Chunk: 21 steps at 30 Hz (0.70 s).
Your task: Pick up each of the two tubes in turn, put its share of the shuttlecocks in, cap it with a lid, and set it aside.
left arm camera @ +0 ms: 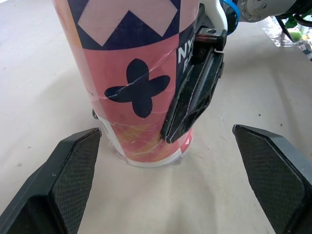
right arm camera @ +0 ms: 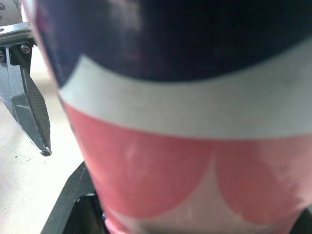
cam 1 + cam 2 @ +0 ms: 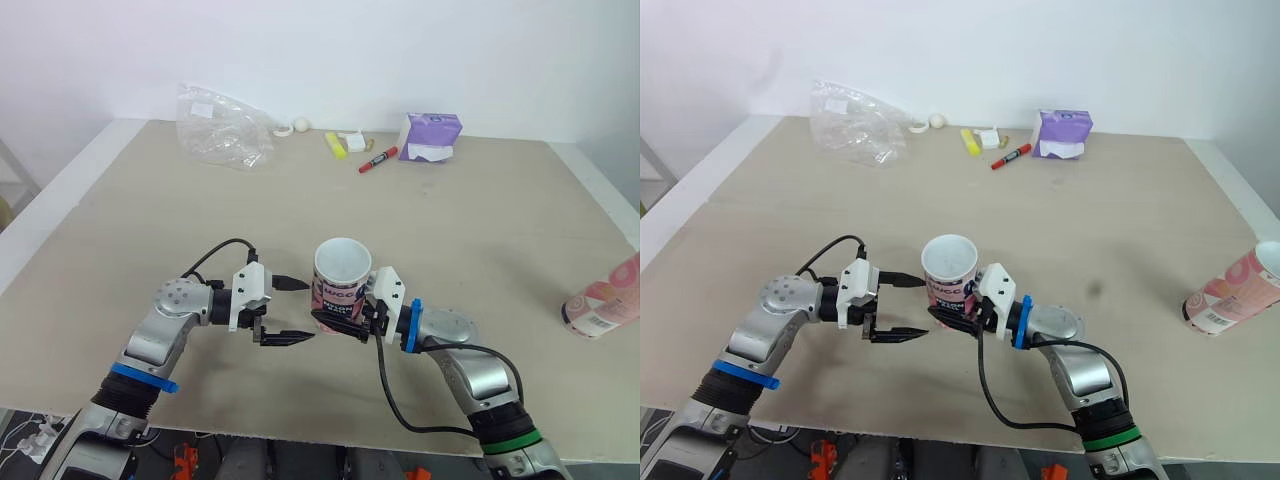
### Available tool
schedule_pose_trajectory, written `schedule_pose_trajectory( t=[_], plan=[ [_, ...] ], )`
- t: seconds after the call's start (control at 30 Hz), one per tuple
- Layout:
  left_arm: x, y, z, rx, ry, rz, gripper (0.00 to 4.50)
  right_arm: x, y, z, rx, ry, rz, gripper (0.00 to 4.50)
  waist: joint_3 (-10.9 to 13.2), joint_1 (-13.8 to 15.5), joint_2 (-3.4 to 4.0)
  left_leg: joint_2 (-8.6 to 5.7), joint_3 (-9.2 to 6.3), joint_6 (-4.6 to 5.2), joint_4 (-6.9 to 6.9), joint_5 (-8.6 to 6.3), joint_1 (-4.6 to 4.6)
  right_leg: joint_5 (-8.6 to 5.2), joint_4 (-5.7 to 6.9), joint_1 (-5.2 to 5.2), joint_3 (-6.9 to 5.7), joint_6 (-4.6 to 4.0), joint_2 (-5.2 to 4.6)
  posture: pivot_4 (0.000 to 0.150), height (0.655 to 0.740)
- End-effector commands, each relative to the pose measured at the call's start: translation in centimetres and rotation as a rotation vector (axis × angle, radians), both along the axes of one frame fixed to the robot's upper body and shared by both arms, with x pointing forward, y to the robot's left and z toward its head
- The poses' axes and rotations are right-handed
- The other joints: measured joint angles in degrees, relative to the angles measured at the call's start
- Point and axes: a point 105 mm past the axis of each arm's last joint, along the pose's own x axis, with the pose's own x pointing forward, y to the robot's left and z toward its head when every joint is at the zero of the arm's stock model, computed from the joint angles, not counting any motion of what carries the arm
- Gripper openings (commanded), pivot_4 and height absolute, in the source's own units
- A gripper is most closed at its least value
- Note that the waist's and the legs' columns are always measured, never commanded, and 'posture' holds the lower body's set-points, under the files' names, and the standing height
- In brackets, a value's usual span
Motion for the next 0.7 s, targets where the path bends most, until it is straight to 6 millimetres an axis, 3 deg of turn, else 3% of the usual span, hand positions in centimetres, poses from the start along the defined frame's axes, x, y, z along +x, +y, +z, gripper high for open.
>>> schedule_pose_trajectory(
  t=[0.03,0.2,0.33,0.43,0.5,0.57,0.7],
  plan=[
    [0.1,0.0,0.8,-0.009,-0.042,0.000,4.50,0.1,-0.3,1.4,0.014,-0.053,-0.011,2.90,0.0,0.0,0.00,0.00,0.00,0.00,0.00,0.00,0.00,0.00,0.00,0.00,0.00,0.00,0.00,0.150,0.7400],
    [0.2,-0.4,0.9,-0.015,-0.046,-0.011,4.50,-0.5,-1.5,2.3,0.021,-0.080,-0.060,2.90,0.0,0.1,0.00,0.00,-0.02,0.00,-0.01,0.00,-0.01,-0.01,0.01,0.00,0.00,-0.03,-0.02,0.150,0.7400],
    [0.2,-0.7,1.0,-0.021,-0.043,-0.024,4.50,-0.7,-4.5,3.8,0.063,-0.108,-0.212,2.90,0.0,0.1,0.00,-0.03,-0.03,0.00,-0.02,-0.01,-0.03,-0.07,0.01,0.00,0.00,0.02,-0.06,0.150,0.7400],
    [0.1,-0.9,1.0,-0.027,-0.041,-0.033,4.50,-0.6,-7.7,4.7,0.099,-0.125,-0.382,2.90,0.0,0.1,-0.02,-0.03,-0.03,0.00,-0.02,-0.01,-0.03,-0.09,0.01,0.00,0.00,0.05,-0.06,0.150,0.7400],
    [0.1,-1.2,1.1,-0.038,-0.037,-0.042,4.50,-0.4,-10.9,5.1,0.118,-0.138,-0.549,2.90,0.0,0.1,-0.01,-0.01,-0.02,0.00,-0.02,-0.01,-0.02,-0.09,0.01,-0.01,0.00,0.04,-0.04,0.150,0.7400],
    [0.0,-1.7,1.4,-0.057,-0.030,-0.051,4.50,-0.4,-14.6,4.6,0.109,-0.122,-0.730,2.90,0.0,0.1,-0.01,-0.01,-0.03,0.00,-0.02,-0.01,-0.02,-0.09,0.02,0.00,-0.01,0.04,-0.04,0.150,0.7400],
    [-0.1,-2.3,1.8,-0.084,-0.018,-0.062,4.50,-0.3,-19.7,4.2,0.113,-0.107,-0.998,2.90,0.0,0.0,-0.01,-0.02,0.01,0.00,-0.02,-0.01,-0.02,-0.08,0.02,-0.01,0.02,0.04,-0.05,0.150,0.7400]
  ],
)
